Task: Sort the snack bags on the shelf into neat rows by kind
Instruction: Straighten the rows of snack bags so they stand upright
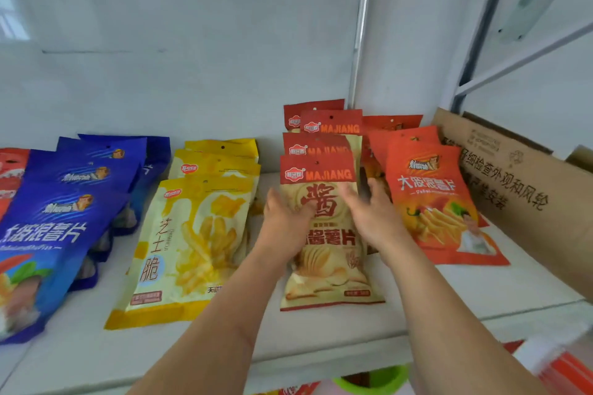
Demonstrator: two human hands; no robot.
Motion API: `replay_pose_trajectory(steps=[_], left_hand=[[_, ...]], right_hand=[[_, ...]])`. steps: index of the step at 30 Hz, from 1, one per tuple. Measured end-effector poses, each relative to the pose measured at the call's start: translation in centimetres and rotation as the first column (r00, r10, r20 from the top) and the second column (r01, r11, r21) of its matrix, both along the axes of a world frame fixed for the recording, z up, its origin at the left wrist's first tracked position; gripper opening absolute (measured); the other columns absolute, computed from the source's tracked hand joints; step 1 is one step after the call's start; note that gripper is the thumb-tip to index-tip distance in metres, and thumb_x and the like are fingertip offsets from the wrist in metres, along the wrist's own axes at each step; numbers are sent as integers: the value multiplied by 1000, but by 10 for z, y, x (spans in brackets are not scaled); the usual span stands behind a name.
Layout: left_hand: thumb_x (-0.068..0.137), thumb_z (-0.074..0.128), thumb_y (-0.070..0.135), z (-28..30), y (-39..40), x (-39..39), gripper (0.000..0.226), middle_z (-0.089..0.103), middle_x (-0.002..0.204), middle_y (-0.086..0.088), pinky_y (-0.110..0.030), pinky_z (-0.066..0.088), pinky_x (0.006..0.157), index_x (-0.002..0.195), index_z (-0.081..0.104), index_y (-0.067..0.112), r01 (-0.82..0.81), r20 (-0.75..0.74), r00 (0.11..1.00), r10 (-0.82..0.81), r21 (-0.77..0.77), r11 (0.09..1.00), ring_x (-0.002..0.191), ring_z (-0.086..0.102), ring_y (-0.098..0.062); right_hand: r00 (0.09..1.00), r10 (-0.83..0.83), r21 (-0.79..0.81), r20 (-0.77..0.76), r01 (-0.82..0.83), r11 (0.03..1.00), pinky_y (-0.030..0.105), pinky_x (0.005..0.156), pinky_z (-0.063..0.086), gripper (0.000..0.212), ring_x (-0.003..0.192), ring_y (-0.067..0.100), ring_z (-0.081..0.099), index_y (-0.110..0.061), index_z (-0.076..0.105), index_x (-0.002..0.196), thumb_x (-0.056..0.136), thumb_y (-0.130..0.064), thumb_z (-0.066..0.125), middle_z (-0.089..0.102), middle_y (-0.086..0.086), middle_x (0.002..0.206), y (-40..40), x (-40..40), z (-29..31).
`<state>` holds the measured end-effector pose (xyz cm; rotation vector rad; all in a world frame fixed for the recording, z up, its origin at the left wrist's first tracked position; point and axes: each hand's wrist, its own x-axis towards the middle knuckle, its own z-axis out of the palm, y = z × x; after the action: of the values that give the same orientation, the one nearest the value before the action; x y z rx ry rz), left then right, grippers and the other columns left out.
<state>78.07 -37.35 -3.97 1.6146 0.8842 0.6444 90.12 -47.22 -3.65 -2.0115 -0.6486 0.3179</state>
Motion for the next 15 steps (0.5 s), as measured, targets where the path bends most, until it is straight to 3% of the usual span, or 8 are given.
replay_pose_trajectory(steps=[1,3,5,7,10,11,13,15], left_hand=[[92,66,39,-4,-2,5,58,55,134,-11,-50,53,96,135,35,15,-20,-9,1000,20,-17,1000,117,60,-29],[94,64,38,-10,-6,13,47,60,127,-6,-43,57,86,130,40,19,-44,-16,999,44,-9,999,109,64,-24],[94,64,38,-10,-10,17,42,63,118,1,-28,55,69,127,42,24,-46,4,999,46,8,999,99,66,-16],[92,66,39,-9,-11,21,45,64,115,2,-24,55,63,128,43,24,-41,16,999,41,-10,999,95,68,-14],[87,71,44,-6,-3,25,61,63,123,-3,-40,61,78,133,39,20,-49,27,998,51,-70,996,99,70,-20],[85,72,47,-4,1,26,71,61,127,-5,-44,61,82,139,34,22,-53,36,998,56,-94,994,101,70,-22],[80,74,53,1,13,31,95,58,134,-7,-49,58,89,153,18,27,-54,46,997,62,-154,987,107,68,-26],[76,77,55,5,23,39,101,66,125,-9,-50,60,86,153,16,31,-22,91,995,44,-229,973,98,73,-27]], right_hand=[[999,28,-9,-43,-29,1000,41,106,38,97,137,25,42,-24,17,156,81,-81,44,34,2,158,-2,2,-4],[990,108,14,-87,-107,994,27,81,46,81,112,12,56,-29,33,147,83,-79,44,51,-5,142,-2,6,-10],[982,163,23,-92,-161,987,25,70,39,55,105,11,57,-40,42,127,85,-75,45,58,-17,118,-1,13,-13],[972,191,47,-134,-186,981,32,82,44,52,114,17,57,-42,43,121,83,-77,47,58,-17,116,1,22,-12],[961,150,74,-231,-136,988,47,105,44,103,130,26,50,-23,28,151,72,-86,49,48,0,147,11,36,-6],[959,136,87,-248,-118,989,49,107,42,108,132,28,49,-23,23,154,70,-87,49,46,2,150,16,41,-3],[952,126,123,-278,-94,988,48,106,43,106,130,28,51,-23,22,154,72,-83,53,48,2,148,27,50,2],[952,133,160,-276,-91,983,42,101,45,97,126,26,53,-26,27,153,76,-78,56,51,-1,143,37,58,6]])
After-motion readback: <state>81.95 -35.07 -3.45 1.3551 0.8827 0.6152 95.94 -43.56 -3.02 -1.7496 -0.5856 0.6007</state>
